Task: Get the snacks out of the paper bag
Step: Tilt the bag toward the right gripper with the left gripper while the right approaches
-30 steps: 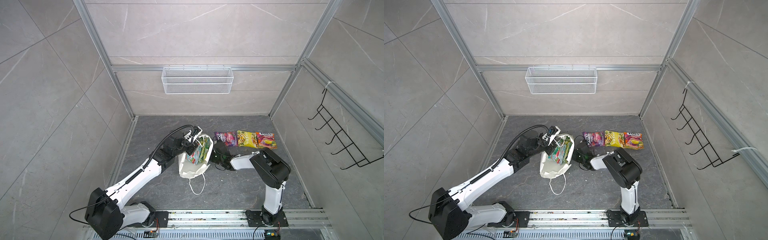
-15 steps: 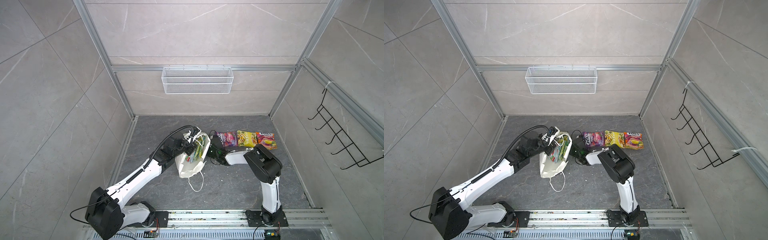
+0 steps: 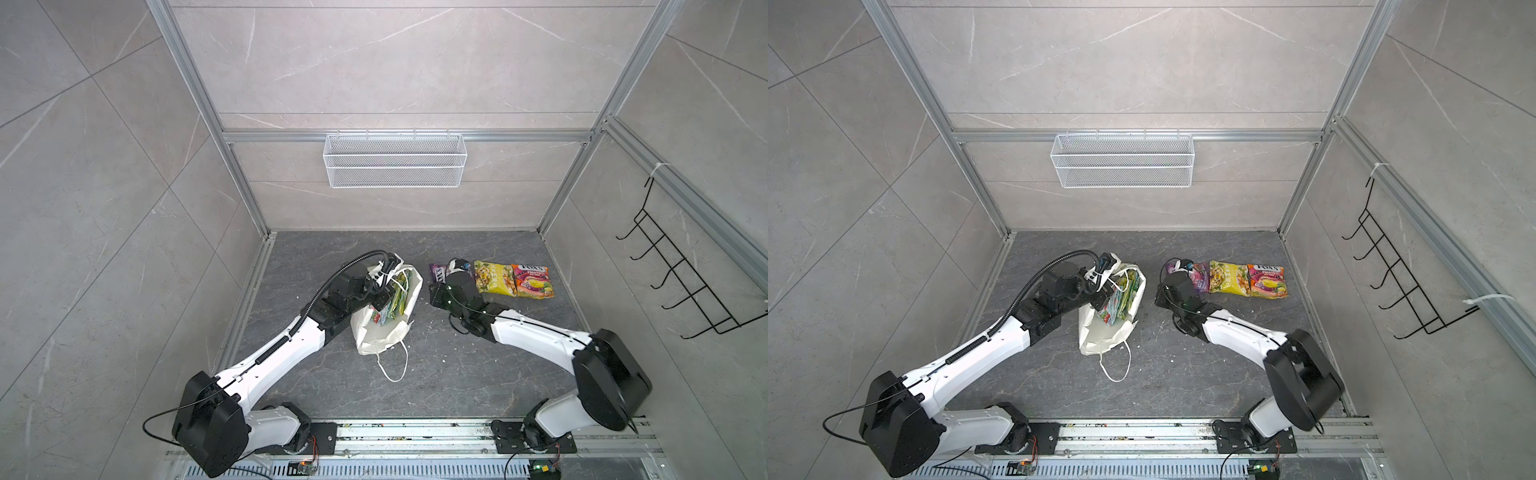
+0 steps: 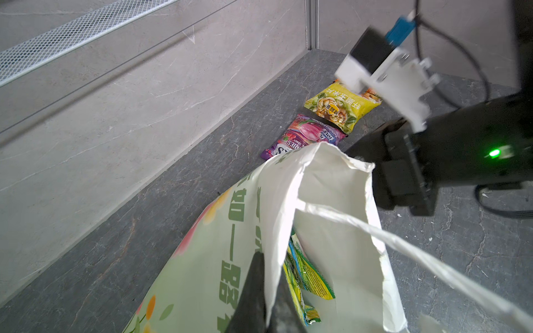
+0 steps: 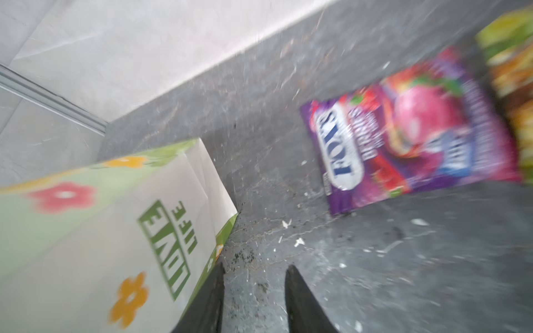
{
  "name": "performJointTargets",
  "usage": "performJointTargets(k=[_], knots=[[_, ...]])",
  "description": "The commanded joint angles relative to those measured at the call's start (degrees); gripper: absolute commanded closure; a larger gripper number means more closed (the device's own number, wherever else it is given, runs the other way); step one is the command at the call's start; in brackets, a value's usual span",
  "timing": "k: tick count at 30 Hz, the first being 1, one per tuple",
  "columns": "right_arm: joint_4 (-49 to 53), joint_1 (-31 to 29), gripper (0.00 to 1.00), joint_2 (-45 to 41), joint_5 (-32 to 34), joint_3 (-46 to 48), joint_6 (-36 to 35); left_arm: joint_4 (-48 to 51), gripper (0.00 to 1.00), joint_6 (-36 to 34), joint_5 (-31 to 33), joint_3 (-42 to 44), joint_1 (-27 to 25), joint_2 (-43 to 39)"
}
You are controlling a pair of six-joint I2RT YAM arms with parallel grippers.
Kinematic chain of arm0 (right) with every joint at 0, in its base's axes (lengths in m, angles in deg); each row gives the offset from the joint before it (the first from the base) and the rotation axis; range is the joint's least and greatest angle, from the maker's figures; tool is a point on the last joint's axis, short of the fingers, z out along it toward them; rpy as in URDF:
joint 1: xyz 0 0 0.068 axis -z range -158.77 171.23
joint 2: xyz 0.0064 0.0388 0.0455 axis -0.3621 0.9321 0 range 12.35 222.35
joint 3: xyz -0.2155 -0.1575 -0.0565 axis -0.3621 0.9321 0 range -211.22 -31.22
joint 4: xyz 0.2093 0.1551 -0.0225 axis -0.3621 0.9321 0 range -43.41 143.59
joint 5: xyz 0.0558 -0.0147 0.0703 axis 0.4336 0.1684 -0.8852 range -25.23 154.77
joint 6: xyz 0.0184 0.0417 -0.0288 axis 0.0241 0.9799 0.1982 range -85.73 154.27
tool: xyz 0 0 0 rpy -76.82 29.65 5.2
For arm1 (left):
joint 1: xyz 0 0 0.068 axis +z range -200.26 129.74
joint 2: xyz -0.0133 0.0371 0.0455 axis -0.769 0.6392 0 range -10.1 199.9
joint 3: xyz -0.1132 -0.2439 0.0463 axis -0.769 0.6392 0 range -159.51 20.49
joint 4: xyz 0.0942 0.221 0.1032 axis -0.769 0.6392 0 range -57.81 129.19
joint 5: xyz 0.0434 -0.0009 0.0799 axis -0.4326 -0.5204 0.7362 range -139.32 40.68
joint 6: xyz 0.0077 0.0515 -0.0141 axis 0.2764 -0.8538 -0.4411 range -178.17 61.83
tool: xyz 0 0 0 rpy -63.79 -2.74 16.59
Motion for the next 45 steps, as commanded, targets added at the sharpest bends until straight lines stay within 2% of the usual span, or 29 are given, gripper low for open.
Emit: performJointTargets(k=[1,2,4,6,8,11,16,19,23,29,45], knots=[[-1.6,1.5,0.65,-10.4,-3.7,6.9,-5.8,-5.1,1.0,0.6,-2.6,0.9,-0.2,-0.9],[-3.8,2.5,0.66,-12.2,-10.0,8.3,-7.7,-5.5,1.0,0.8,-2.8,1.2,-0.2,-0.9],[0.7,1.2,0.71,-14.6,-18.0,6.1,-12.8,-5.7,1.0,1.6,-3.1,1.2,-0.2,-0.7],[6.0,-2.5,0.71,-15.7,-18.2,3.2,-17.2,-5.6,1.0,2.0,-3.8,1.2,-0.2,-0.5],[6.3,-6.2,0.69,-16.4,-16.2,3.5,-18.5,-6.4,1.0,2.7,-4.2,1.6,-0.2,-0.3],[2.1,-9.9,0.67,-15.5,-17.2,5.3,-18.8,-7.3,1.0,3.4,-4.3,1.9,-0.2,-0.1],[0.0,-17.2,0.69,-12.4,-10.7,3.4,-20.9,-6.8,1.0,4.0,-4.2,2.0,-0.2,-0.4],[-1.4,-19.1,0.69,-9.1,-11.4,1.6,-21.4,-6.1,1.0,3.7,-4.3,1.1,-0.2,-0.3],[-2.1,-21.7,0.73,-4.7,-9.4,-1.2,-20.3,-4.5,1.0,3.1,-4.3,-0.5,-0.3,-0.1],[-5.2,-22.4,0.79,0.2,-6.5,-2.2,-12.9,-5.6,1.0,3.3,-4.2,0.1,-0.2,0.4],[-0.2,-20.7,0.79,11.0,0.3,-9.4,-2.9,-6.5,1.0,2.7,-2.3,1.0,-0.2,-1.3]])
